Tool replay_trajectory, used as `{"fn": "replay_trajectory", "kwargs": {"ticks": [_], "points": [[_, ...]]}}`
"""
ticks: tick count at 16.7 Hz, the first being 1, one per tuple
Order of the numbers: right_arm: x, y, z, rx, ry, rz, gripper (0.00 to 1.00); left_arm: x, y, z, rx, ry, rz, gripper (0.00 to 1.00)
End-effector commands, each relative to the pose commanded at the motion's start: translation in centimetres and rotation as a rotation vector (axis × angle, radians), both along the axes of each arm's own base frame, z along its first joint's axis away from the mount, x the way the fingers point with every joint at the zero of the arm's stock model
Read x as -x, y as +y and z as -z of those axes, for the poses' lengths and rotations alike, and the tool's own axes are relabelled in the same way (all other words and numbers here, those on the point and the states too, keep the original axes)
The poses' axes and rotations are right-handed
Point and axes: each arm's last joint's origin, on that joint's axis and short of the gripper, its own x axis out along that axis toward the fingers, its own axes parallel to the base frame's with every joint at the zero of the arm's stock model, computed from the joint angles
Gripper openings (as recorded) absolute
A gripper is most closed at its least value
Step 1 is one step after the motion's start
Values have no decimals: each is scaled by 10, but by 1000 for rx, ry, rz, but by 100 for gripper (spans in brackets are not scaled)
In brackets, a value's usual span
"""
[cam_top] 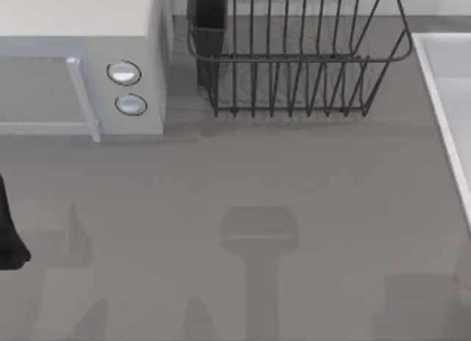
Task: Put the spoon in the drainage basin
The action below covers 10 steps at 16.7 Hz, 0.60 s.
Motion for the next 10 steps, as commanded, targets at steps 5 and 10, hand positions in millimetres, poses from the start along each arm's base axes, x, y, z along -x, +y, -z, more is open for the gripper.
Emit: {"fn": "replay_trajectory", "kwargs": {"ticks": [5,10], "points": [[0,0,0,0,0,0,0,0,0,0,0,0,0,100],[0,0,0,0,0,0,0,0,0,0,0,0,0,100]]}}
